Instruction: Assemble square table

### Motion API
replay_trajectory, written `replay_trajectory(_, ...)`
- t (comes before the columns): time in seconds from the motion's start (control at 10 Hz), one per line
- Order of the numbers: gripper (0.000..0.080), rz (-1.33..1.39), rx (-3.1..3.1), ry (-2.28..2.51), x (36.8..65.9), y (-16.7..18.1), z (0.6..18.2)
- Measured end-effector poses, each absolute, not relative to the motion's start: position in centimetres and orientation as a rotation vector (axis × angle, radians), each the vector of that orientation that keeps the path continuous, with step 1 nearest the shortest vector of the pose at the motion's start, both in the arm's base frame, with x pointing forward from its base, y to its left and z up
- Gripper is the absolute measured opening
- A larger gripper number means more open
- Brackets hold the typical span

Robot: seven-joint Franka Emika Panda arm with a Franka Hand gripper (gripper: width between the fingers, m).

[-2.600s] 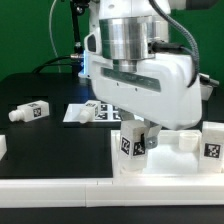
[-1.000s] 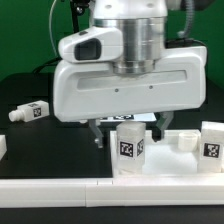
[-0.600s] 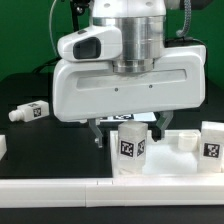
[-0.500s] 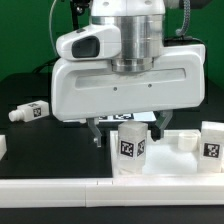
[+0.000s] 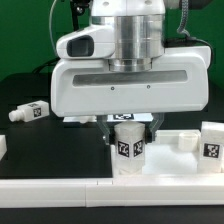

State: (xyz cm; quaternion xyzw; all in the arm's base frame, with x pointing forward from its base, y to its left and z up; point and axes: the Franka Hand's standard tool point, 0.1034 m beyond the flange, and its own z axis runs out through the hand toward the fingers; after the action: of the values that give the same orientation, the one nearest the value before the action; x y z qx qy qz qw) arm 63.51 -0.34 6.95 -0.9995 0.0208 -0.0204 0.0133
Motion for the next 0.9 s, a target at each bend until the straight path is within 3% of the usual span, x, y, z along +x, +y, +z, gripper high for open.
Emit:
replay_trajectory(0.3, 0.0390, -0.058, -3.067, 0.519, 63.52, -0.30, 6.95)
replay_trajectory(0.6, 0.0390, -0.034, -2.759, 1.388, 63.43, -0.21, 6.78)
replay_trajectory(0.9, 0.0392, -0.015, -2.594, 1.634, 63.38, -0.31, 6.77)
